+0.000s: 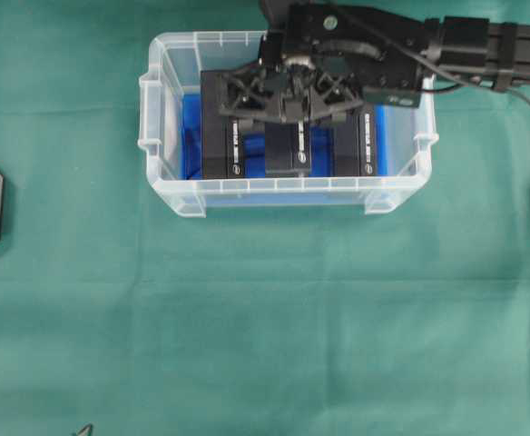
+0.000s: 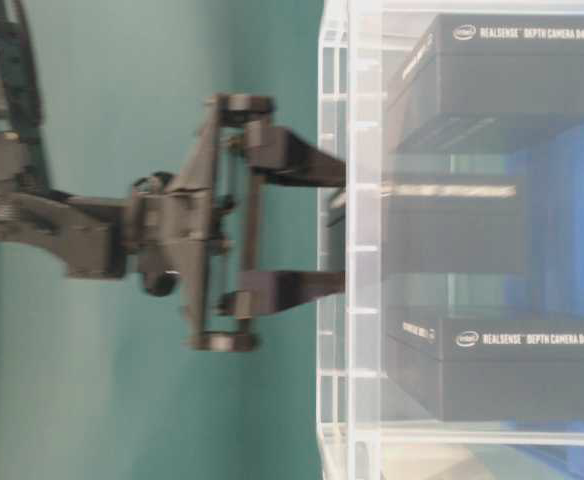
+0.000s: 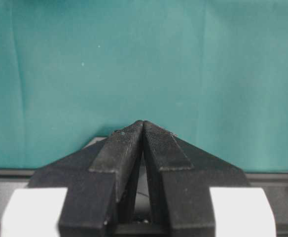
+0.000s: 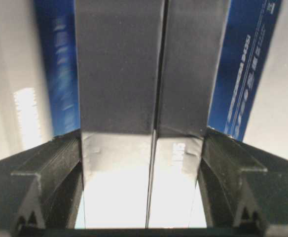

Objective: Take the box out of the case with the right arm.
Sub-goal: 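Lift the middle box up and out of the case with the right gripper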

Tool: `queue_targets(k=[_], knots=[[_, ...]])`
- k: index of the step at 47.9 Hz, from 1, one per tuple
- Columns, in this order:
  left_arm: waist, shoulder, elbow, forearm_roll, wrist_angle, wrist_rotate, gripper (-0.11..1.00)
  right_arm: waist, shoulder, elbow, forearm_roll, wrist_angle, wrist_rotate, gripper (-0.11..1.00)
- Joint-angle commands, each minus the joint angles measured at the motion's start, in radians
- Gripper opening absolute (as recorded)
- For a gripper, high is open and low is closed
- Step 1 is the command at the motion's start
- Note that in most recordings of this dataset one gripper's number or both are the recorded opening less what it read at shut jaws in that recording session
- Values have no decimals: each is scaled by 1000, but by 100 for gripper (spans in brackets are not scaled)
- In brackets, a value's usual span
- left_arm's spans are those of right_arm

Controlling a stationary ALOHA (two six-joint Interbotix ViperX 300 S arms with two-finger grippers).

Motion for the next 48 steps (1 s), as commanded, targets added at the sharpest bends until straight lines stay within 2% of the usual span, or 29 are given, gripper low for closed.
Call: queue_targets(k=[1, 16, 27, 34, 48], knots=[[-3, 3, -26, 3, -3, 0, 2, 3, -64, -71, -17, 40, -2, 65], [-3, 2, -25, 3, -5, 0, 2, 8, -69, -256, -52, 252, -2, 65], [-2, 2, -25, 3, -3, 0, 2, 14, -67, -359, -63, 330, -3, 65], [-2, 2, -26, 3, -3, -2, 2, 21, -67, -391, -69, 364, -3, 65], [-3, 2, -26, 2, -5, -3, 2, 26, -67, -396, -69, 370, -2, 65]])
